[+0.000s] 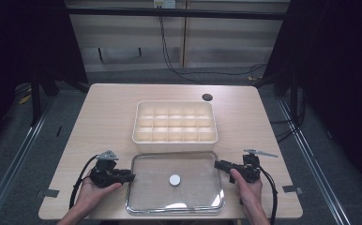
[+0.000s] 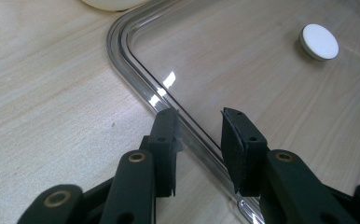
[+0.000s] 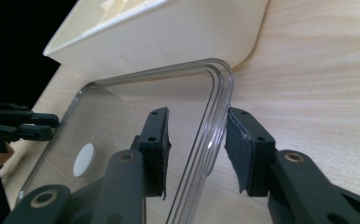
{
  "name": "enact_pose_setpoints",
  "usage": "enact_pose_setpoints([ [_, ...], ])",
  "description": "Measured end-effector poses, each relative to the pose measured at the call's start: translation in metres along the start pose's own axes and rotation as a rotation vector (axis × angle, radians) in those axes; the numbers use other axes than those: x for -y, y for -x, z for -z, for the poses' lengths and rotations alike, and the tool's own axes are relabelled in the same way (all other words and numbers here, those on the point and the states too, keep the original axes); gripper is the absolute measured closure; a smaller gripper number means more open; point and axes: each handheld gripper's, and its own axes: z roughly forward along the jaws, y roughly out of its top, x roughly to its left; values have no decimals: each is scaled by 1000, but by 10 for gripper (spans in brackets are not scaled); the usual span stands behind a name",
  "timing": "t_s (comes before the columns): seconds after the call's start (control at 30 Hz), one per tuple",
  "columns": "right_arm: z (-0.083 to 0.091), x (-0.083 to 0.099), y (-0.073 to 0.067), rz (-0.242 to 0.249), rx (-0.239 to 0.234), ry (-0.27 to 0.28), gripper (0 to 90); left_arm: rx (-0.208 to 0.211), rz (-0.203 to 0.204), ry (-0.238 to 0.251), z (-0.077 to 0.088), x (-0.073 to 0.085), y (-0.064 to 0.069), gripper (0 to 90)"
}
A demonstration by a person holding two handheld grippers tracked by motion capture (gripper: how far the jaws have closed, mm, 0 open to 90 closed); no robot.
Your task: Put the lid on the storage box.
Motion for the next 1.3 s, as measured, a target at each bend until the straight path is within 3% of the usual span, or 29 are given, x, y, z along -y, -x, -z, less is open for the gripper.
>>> enact_pose_setpoints([
  [0.07, 1, 0, 0, -4, -8, 5, 605, -7, -2, -1, 0, 0, 1, 661],
  [0.1, 1, 1, 1, -24, -52, -1, 668, -7, -3, 1, 0, 0, 1, 662],
  [0.13, 1, 1, 1, -24, -52, -1, 668, 5, -2, 1, -1, 0, 1, 662],
  [0.17, -1, 2, 1, -37, -107, -5, 671, 8, -1, 3, -2, 0, 2, 664],
  [0.2, -4, 3, -2, -38, -130, -7, 659, 0, -6, 4, -3, -1, 3, 663],
  [0.23, -2, -2, -12, 51, -37, -26, 620, 2, -13, -3, -4, -2, 6, 657],
  [0.27, -2, -2, -12, 51, -37, -26, 620, 2, -13, -3, -4, -2, 6, 655],
  [0.3, 0, -6, -12, 61, -68, -16, 643, 5, -21, -5, -4, -2, 7, 652],
  [0.47, -1, -4, -9, 57, -74, -33, 632, 16, -9, 0, -4, -1, 5, 655],
  [0.63, 0, -6, -6, 43, -119, -25, 679, 25, -4, 6, -4, -1, 3, 640],
  [0.8, 5, -6, -6, 42, -100, 9, 719, 18, -1, 17, -4, -1, 4, 573],
  [0.83, 8, -6, -5, 39, -105, 22, 729, 15, 1, 19, -3, 0, 3, 508],
  [1.0, 9, -6, -5, 34, -124, 29, 736, 27, 11, 24, -3, -1, 1, 490],
  [1.07, 10, -6, -5, 35, -137, 39, 740, 45, 19, 24, -3, -1, 0, 433],
  [1.23, 11, -6, -6, 43, -140, 42, 743, 66, 33, 29, -4, -1, -1, 415],
  [1.3, 11, -7, -6, 39, -137, 39, 743, 85, 58, 34, -5, -1, -1, 442],
])
